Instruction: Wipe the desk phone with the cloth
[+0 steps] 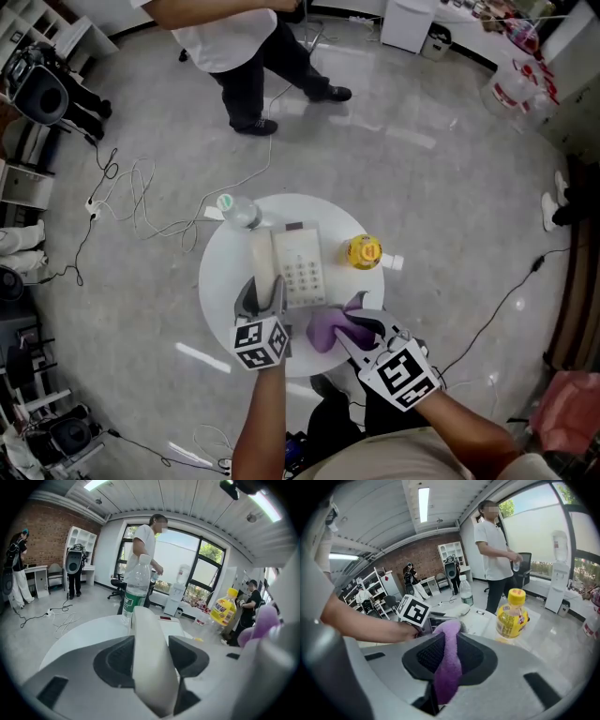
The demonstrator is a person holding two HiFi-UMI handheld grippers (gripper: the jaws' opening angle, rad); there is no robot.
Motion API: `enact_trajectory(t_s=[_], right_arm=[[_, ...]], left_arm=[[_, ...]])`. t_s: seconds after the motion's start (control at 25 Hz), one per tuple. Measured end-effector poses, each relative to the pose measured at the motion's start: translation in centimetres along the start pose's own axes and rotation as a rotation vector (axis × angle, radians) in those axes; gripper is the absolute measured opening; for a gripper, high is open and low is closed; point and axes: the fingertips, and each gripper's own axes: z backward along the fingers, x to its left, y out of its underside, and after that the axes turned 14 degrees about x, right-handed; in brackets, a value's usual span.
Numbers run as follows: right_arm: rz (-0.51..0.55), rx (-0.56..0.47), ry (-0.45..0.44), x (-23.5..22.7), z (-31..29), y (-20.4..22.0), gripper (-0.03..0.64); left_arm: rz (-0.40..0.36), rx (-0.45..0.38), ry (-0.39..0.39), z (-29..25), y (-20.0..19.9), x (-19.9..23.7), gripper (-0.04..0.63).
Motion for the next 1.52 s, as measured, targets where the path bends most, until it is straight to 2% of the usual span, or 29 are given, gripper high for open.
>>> enact_trajectory(t_s=[0.32, 0.68, 0.92, 1.04, 1.2, 1.52], right_arm=[[-0.038, 0.089, -0.011, -1.1, -5.0, 4.1, 0.066], [-0.063, 0.182, -0.034, -1.7, -9.1, 6.9, 0.077], [-0.051, 0.27, -0.051, -0.7, -11.8, 8.5, 0.119], [-0.04, 0.292, -0.062, -0.4, -12.1, 8.3, 0.169], [-0.032, 0.261, -0.051, 0.0, -11.0, 6.6, 0.209], [-0.033, 0.079, 0.007, 1.1, -5.0, 0.8, 0.187]], left_arm=[[-0.04, 0.005, -0.03, -1.6, 1.7, 0.7, 0.219], [-0.075, 0.053, -0.012, -2.3, 2.3, 0.2, 0.224], [-0.114, 0.087, 0.031, -0.8, 2.3, 0.8, 0.234], [-0.116, 0.1, 0.041, 0.3, 2.5, 1.3, 0.251], [-0.128, 0.078, 0.045, 3.2, 2.1, 2.0, 0.25], [-0.146, -0.071, 0.073, 12.4, -1.3, 1.8, 0.249]])
